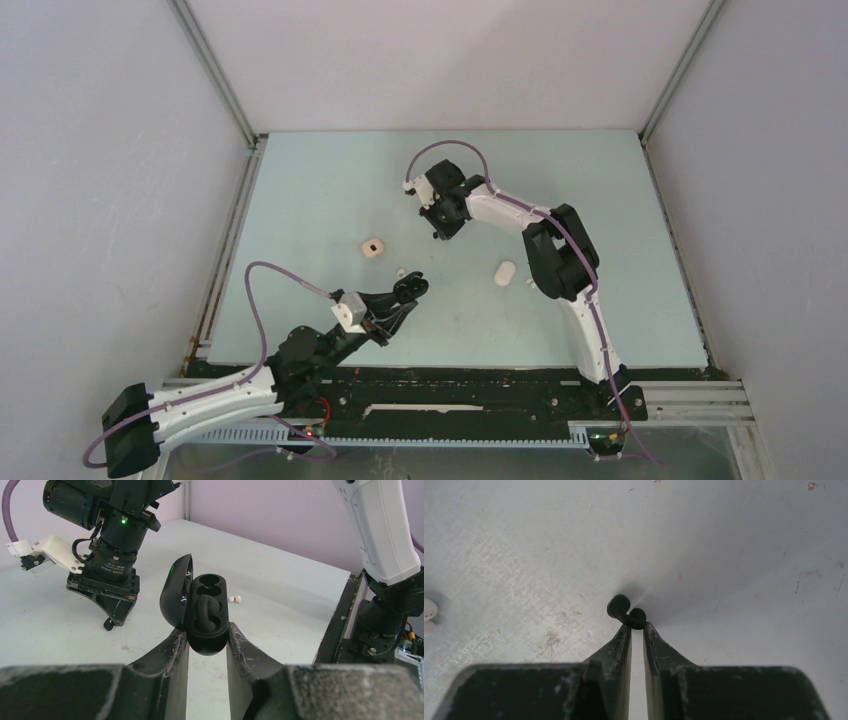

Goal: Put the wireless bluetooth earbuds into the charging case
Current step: Pick up the earbud from the center of the board.

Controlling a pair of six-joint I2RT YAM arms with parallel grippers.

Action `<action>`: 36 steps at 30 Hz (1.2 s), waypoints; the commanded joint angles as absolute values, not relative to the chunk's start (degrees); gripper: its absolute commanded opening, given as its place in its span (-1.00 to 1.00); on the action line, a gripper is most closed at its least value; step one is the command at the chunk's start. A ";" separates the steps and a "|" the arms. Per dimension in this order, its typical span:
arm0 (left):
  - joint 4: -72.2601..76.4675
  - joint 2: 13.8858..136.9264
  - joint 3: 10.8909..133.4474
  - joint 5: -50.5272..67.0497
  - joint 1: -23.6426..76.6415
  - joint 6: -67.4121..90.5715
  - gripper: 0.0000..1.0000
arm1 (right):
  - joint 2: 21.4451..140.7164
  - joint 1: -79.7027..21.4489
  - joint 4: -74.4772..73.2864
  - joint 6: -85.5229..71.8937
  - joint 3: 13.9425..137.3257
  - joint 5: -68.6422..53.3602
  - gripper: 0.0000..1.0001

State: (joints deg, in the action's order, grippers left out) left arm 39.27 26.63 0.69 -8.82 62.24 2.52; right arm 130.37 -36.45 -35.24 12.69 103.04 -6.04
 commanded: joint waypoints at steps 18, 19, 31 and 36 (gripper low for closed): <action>42.54 27.50 -7.12 -8.25 62.40 1.70 -0.99 | 127.55 -35.69 -32.09 17.26 104.50 -14.76 -0.42; 42.54 27.51 -7.12 -8.22 62.45 1.75 -1.00 | 127.60 -35.61 -31.92 17.49 104.64 -15.25 -0.42; 42.52 27.52 -7.11 -8.21 62.40 1.69 -1.00 | 128.44 -35.43 -31.72 20.25 106.76 -16.25 -0.41; 42.55 27.86 -6.97 -8.04 62.40 1.68 -0.99 | 129.09 -35.69 -33.00 22.14 107.85 -18.04 -0.45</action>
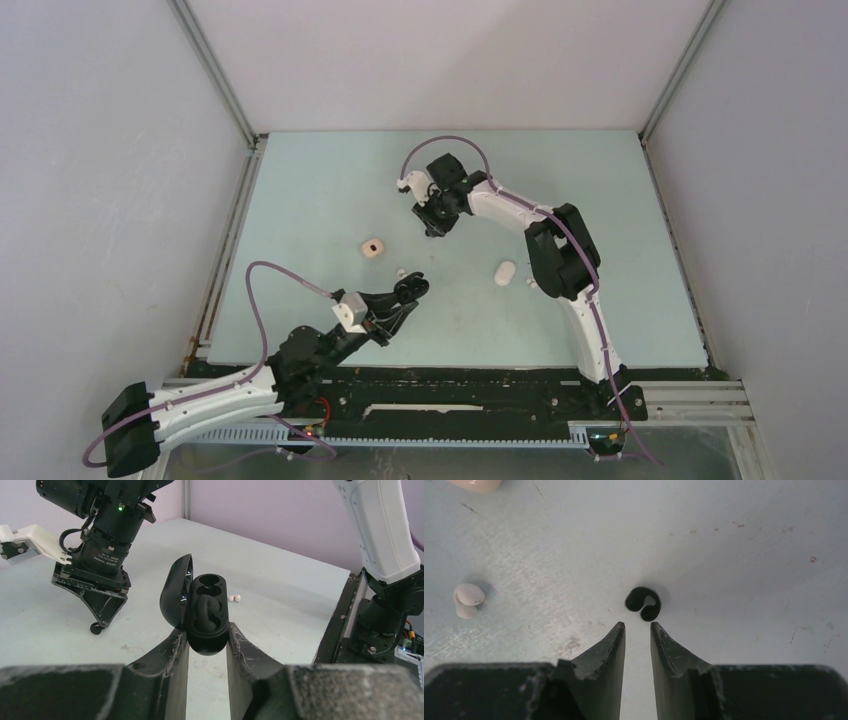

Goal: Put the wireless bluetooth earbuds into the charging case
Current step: Pick up the earbud from the center of the board.

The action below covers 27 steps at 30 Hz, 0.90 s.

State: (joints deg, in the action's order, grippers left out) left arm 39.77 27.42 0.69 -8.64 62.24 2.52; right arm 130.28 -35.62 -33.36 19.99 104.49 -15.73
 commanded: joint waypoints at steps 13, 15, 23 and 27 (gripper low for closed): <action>42.28 27.60 -6.97 -8.17 62.40 1.80 -0.99 | 129.60 -35.26 -32.77 24.55 110.73 -20.46 -0.68; 42.28 27.60 -6.95 -8.29 62.40 1.85 -0.99 | 131.47 -35.08 -34.24 25.45 113.23 -20.29 -0.69; 42.45 28.26 -6.82 -8.43 62.40 1.76 -1.00 | 136.21 -34.91 -36.37 27.95 118.16 -18.92 -0.68; 42.77 28.79 -6.80 -8.33 62.40 1.75 -0.99 | 137.44 -34.48 -37.33 28.47 118.90 -18.72 -0.67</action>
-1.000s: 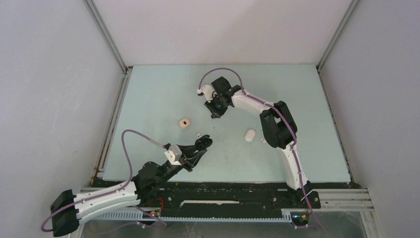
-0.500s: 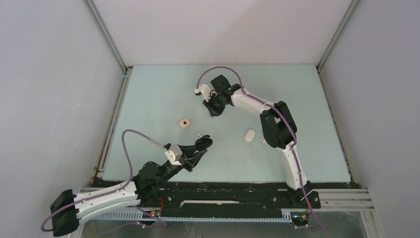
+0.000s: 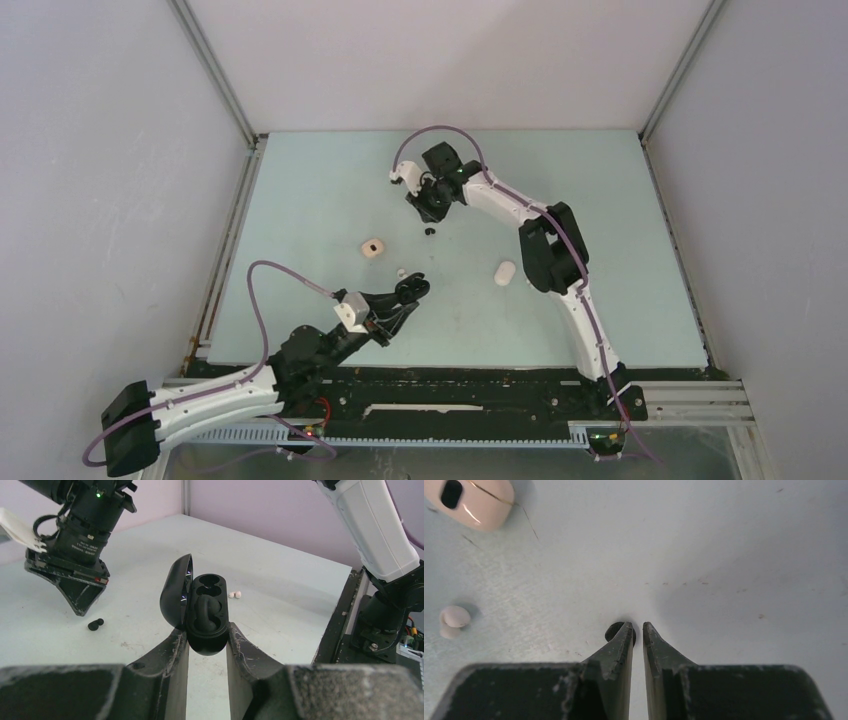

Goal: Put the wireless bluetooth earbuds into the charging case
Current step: Pick up the earbud from the center of the board.

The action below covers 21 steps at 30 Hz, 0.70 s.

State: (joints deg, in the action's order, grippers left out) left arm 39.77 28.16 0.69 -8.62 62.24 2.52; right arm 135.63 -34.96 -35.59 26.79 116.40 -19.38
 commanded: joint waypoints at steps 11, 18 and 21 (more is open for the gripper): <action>42.89 29.18 -6.62 -8.22 62.40 1.74 -0.99 | 137.46 -34.19 -37.80 29.18 116.21 -19.40 -0.57; 42.90 29.34 -6.62 -8.11 62.40 1.73 -1.00 | 136.90 -34.49 -37.53 29.85 114.15 -19.73 -0.49; 42.89 29.36 -6.58 -8.14 62.40 1.76 -0.99 | 136.24 -34.45 -37.53 30.48 113.23 -20.83 -0.46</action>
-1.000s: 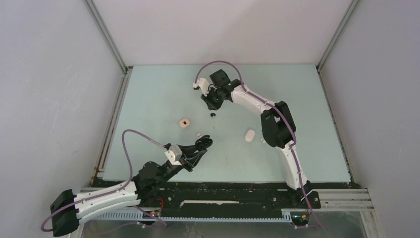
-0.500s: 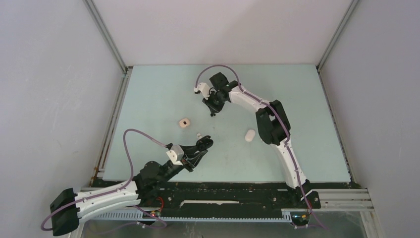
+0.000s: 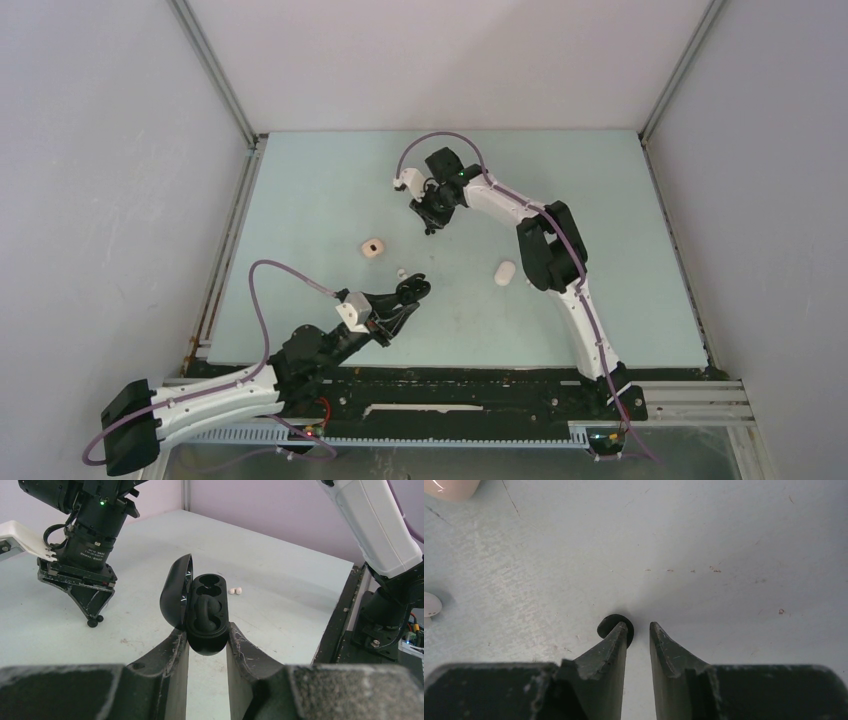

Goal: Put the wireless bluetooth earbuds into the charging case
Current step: Pick up the earbud from the center of the board.

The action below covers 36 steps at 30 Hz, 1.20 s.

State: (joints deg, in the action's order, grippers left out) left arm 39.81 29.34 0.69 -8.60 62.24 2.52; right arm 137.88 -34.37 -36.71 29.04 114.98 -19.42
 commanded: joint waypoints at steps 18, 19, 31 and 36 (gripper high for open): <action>42.80 29.88 -6.38 -7.80 62.40 1.66 -0.99 | 133.14 -34.24 -39.95 33.39 109.43 -27.91 -0.75; 42.86 29.88 -6.41 -7.82 62.40 1.67 -1.00 | 132.95 -34.22 -40.28 33.45 109.46 -28.27 -0.79; 42.47 29.57 -6.28 -7.71 62.40 1.61 -0.99 | 122.47 -33.81 -35.49 30.38 98.71 -29.39 -1.00; 42.45 29.02 -6.41 -8.08 62.40 1.89 -0.99 | 109.41 -33.97 -28.36 28.60 86.18 -27.93 -1.00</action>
State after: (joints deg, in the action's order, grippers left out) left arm 39.79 29.61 0.69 -8.36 62.24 2.52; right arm 120.38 -33.69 -34.48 30.79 91.55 -27.94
